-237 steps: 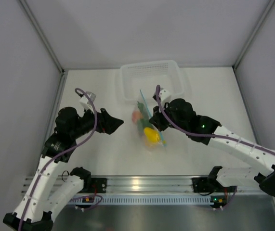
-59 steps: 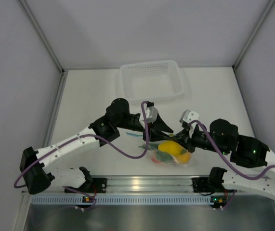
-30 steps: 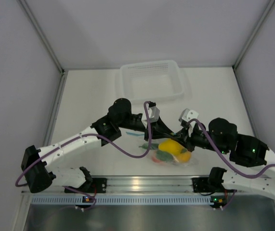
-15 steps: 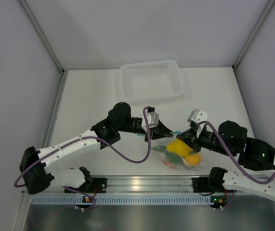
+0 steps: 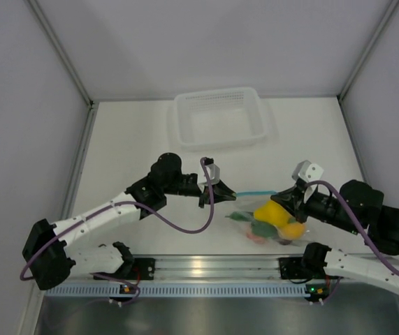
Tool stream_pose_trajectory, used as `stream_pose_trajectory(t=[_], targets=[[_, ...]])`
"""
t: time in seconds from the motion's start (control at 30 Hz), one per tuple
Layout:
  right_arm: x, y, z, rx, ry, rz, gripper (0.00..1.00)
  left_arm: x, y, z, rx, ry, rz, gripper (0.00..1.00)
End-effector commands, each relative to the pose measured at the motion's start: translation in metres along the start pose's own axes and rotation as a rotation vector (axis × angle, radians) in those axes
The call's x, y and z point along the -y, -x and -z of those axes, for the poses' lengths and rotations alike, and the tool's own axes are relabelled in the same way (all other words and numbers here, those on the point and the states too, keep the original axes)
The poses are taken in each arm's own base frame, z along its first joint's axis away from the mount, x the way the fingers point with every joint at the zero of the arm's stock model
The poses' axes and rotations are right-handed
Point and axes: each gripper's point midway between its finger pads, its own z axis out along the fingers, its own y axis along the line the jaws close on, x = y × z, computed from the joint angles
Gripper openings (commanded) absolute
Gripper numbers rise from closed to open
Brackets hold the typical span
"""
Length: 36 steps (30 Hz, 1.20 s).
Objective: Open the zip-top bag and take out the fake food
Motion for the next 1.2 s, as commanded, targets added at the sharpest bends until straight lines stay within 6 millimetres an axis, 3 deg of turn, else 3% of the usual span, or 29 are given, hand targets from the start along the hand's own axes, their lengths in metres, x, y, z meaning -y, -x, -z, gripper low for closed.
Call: stream_pose_trajectory(t=[0.0, 0.17, 0.53, 0.93, 1.03, 1.07, 1.1, 1.17], targets=[[0.013, 0.040, 0.027, 0.126, -0.049, 0.007, 0.00, -0.004, -0.020, 0.018, -0.042, 0.030, 0.040, 0.00], [0.024, 0.054, 0.042, 0.193, -0.102, -0.003, 0.00, -0.012, -0.033, 0.036, -0.047, 0.050, 0.091, 0.00], [0.031, 0.070, 0.074, 0.320, -0.118, -0.009, 0.00, -0.004, -0.044, 0.048, -0.048, 0.017, 0.146, 0.00], [0.022, 0.061, 0.059, 0.302, -0.076, -0.004, 0.00, -0.009, -0.035, 0.056, -0.025, 0.093, 0.133, 0.00], [0.005, 0.049, 0.039, 0.252, 0.007, 0.013, 0.00, -0.005, -0.017, 0.053, 0.001, 0.054, 0.155, 0.13], [-0.001, 0.047, 0.035, 0.240, 0.033, 0.019, 0.00, -0.004, -0.013, 0.051, 0.005, 0.040, 0.195, 0.33], [-0.002, 0.043, 0.029, 0.222, 0.037, 0.024, 0.00, -0.005, 0.004, 0.050, 0.028, 0.029, 0.179, 0.44], [-0.005, 0.040, 0.022, 0.217, 0.050, 0.028, 0.00, -0.007, 0.015, 0.049, 0.041, 0.026, 0.181, 0.53]])
